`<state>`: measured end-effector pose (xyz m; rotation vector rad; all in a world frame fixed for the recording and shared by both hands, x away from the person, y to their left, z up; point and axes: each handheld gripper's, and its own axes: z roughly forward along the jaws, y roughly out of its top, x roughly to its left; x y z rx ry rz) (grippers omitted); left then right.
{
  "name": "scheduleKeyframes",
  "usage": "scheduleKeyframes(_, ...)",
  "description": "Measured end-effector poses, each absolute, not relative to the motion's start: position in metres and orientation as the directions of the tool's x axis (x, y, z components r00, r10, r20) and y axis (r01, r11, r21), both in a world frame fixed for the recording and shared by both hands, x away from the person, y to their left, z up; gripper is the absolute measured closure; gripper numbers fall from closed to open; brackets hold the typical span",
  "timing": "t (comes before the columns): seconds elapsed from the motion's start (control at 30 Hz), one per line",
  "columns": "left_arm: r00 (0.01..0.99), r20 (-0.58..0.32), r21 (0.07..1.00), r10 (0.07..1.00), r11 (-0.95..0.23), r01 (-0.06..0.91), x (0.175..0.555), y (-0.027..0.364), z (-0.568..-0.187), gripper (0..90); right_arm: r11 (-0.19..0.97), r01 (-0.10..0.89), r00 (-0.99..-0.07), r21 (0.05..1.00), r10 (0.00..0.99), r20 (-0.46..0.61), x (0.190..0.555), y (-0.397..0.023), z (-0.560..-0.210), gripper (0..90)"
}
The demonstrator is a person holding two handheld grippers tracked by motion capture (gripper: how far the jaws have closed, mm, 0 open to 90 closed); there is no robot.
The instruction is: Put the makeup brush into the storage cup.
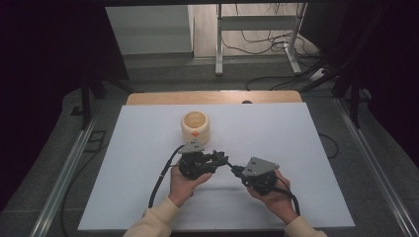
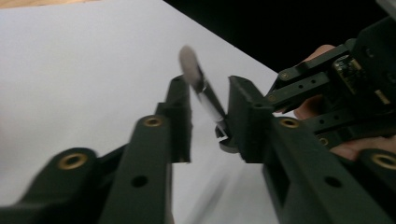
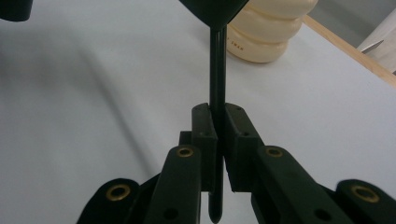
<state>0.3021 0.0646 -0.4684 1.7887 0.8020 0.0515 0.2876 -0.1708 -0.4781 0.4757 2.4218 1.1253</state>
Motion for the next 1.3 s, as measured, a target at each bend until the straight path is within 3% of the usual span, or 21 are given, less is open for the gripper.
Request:
scheduleKeyframes(0.3, 0.786, -0.399, 0.848, 0.472, -0.137, 0.512, 0.304, 0.067, -0.468, 82.7, 0.618, 0.118, -0.853, 0.777, 0.463, -0.239, 0.287, -0.170, -0.479, 83.5)
scheduleKeyframes(0.77, 0.791, -0.391, 0.861, 0.470, -0.118, 0.495, 0.301, 0.071, -0.463, 83.5, 0.584, 0.119, -0.852, 0.803, 0.475, -0.220, 0.287, -0.173, -0.476, 78.3)
scheduleKeyframes(1.0, 0.785, -0.393, 0.867, 0.479, -0.093, 0.490, 0.301, 0.079, -0.459, 83.5, 0.509, 0.170, -0.826, 0.844, 0.540, -0.160, 0.289, -0.182, -0.473, 45.4)
scheduleKeyframes(1.3, 0.787, -0.386, 0.874, 0.481, -0.084, 0.479, 0.300, 0.083, -0.455, 83.6, 0.475, 0.221, -0.804, 0.852, 0.583, -0.116, 0.292, -0.193, -0.470, 28.9)
